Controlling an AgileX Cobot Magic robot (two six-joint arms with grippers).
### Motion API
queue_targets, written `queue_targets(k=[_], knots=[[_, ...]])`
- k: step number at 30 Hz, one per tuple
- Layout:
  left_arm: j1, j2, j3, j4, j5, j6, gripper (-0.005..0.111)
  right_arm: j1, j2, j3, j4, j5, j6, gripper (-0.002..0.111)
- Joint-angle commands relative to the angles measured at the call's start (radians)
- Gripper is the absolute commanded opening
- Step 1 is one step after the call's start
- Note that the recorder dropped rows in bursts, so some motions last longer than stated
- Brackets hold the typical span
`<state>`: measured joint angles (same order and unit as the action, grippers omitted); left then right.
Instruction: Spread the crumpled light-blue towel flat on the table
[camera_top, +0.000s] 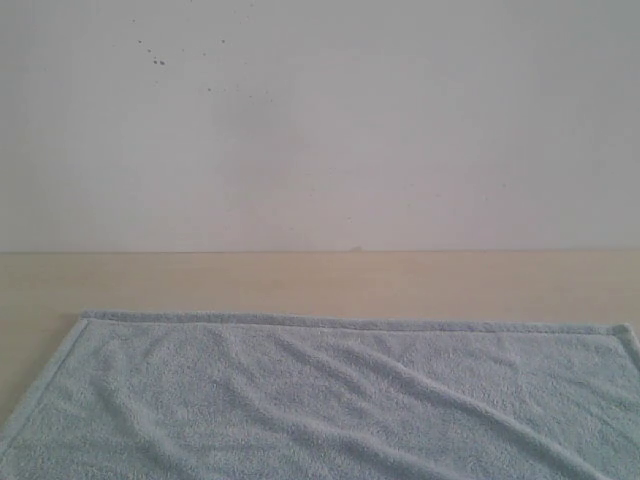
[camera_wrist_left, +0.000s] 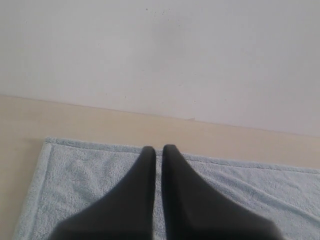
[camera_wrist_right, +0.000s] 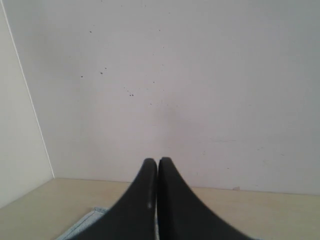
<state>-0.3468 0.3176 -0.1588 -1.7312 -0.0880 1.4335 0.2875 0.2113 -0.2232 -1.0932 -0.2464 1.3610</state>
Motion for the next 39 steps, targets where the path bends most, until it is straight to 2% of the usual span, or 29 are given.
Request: queue_targets(k=[1, 19, 20, 23, 25, 28, 31, 39], knots=[[0.000, -0.008, 0.000, -0.007, 0.005, -0.005, 0.004, 0.000, -0.004, 0.001, -0.004, -0.004, -0.002, 0.000], [0.000, -0.008, 0.000, -0.007, 0.007, -0.005, 0.004, 0.000, -0.006, 0.001, -0.040, 0.056, -0.012, 0.000], [0.000, -0.008, 0.000, -0.007, 0.007, -0.005, 0.004, 0.000, -0.013, 0.001, -0.103, 0.042, 0.033, 0.000], [0.000, -0.008, 0.000, -0.007, 0.007, -0.005, 0.004, 0.000, -0.045, 0.001, -0.459, -0.029, 0.331, 0.000], [0.000, -0.008, 0.000, -0.007, 0.007, -0.005, 0.004, 0.000, -0.059, 0.001, -0.562, -0.056, 0.451, 0.000], [0.000, -0.008, 0.000, -0.007, 0.007, -0.005, 0.004, 0.000, -0.070, 0.001, -0.576, -0.086, 0.471, 0.000], [0.000, -0.008, 0.000, -0.007, 0.005, -0.005, 0.004, 0.000, -0.084, 0.003, -0.651, -0.109, 0.627, 0.000], [0.000, -0.008, 0.000, -0.007, 0.005, -0.005, 0.004, 0.000, -0.084, 0.003, -0.651, -0.120, 0.619, 0.000]])
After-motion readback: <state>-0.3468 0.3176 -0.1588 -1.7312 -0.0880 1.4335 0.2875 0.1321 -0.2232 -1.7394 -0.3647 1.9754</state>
